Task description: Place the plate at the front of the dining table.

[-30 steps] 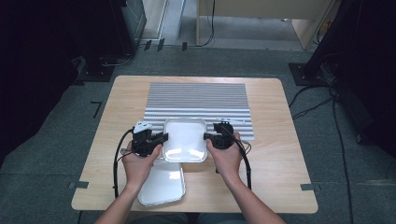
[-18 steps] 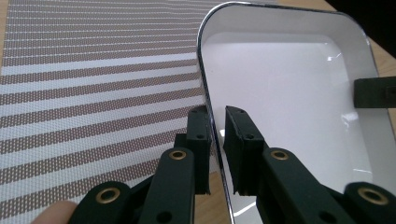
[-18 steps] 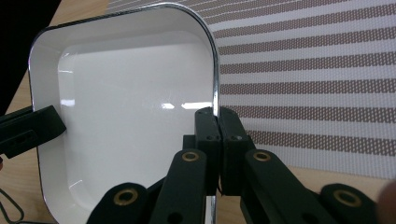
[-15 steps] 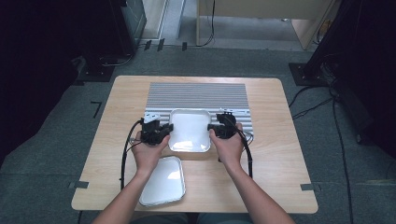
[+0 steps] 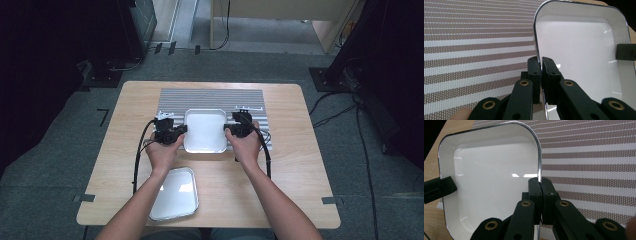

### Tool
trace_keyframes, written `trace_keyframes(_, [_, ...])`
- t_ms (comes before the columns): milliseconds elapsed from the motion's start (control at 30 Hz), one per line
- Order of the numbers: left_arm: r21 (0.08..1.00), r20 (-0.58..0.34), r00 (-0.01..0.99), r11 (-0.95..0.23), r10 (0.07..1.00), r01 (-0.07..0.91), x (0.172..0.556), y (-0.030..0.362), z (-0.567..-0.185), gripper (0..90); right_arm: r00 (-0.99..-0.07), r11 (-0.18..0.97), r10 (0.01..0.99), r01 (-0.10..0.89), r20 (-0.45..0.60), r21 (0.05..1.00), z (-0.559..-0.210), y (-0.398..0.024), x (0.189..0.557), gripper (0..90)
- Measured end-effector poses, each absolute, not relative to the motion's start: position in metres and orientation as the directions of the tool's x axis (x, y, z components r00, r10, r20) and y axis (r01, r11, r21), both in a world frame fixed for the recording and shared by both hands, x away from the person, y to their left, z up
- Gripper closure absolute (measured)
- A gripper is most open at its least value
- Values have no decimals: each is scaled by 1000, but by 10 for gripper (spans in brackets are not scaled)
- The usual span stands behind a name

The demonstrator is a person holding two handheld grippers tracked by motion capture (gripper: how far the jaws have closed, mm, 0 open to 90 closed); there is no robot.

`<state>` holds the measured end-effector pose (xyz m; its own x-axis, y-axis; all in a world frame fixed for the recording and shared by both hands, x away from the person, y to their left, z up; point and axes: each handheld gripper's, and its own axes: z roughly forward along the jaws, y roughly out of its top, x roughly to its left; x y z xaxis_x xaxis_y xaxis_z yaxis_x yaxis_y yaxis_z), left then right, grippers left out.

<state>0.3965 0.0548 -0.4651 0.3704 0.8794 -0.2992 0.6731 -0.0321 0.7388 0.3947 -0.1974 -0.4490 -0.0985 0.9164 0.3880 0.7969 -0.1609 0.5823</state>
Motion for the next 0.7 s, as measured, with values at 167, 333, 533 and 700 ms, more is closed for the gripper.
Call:
trace_keyframes(167, [711,-346,341,8,874,703,410,53,-471,874,-104,-139,926,800,363,583,-450,-199,409,900])
trace_keyframes(333, [693,-352,338,0,873,721,425,47,-474,877,-103,-129,930,807,353,576,-453,-203,422,900])
trace_keyframes(533, [687,-343,330,-5,880,727,441,41,-470,882,-90,-150,922,812,376,563,-455,-210,436,899])
trace_keyframes(700, [686,-338,329,-9,882,728,454,38,-469,887,-85,-158,922,810,378,565,-455,-212,447,899])
